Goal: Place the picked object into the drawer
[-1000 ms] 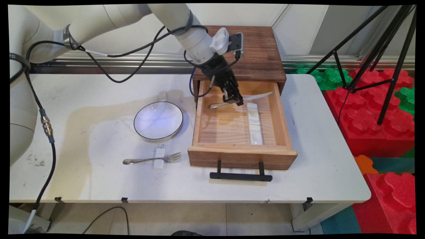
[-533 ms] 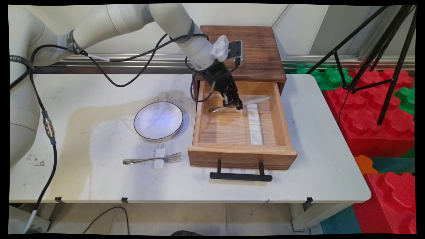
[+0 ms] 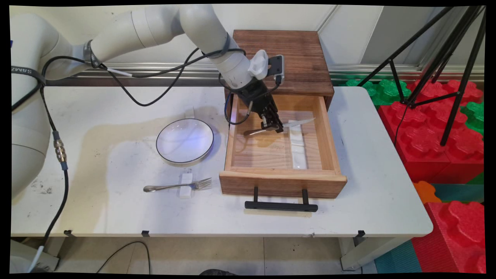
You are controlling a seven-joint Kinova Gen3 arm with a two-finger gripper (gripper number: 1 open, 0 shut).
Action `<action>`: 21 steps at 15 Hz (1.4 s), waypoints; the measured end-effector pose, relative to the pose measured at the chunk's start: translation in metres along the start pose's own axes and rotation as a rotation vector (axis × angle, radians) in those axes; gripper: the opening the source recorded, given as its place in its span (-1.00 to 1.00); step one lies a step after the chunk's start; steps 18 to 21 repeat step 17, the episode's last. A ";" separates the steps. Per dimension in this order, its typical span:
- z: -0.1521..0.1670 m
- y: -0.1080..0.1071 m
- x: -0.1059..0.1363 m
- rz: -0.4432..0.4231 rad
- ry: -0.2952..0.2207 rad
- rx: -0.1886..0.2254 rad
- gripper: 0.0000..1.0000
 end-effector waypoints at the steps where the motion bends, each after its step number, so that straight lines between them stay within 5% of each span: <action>1: 0.003 -0.001 -0.001 -0.002 -0.001 0.001 -1.00; 9: 0.021 -0.005 -0.003 -0.012 -0.011 0.005 -1.00; 10: 0.022 -0.005 -0.004 -0.012 -0.012 0.005 1.00; 21: 0.028 -0.005 -0.005 -0.017 -0.011 0.010 1.00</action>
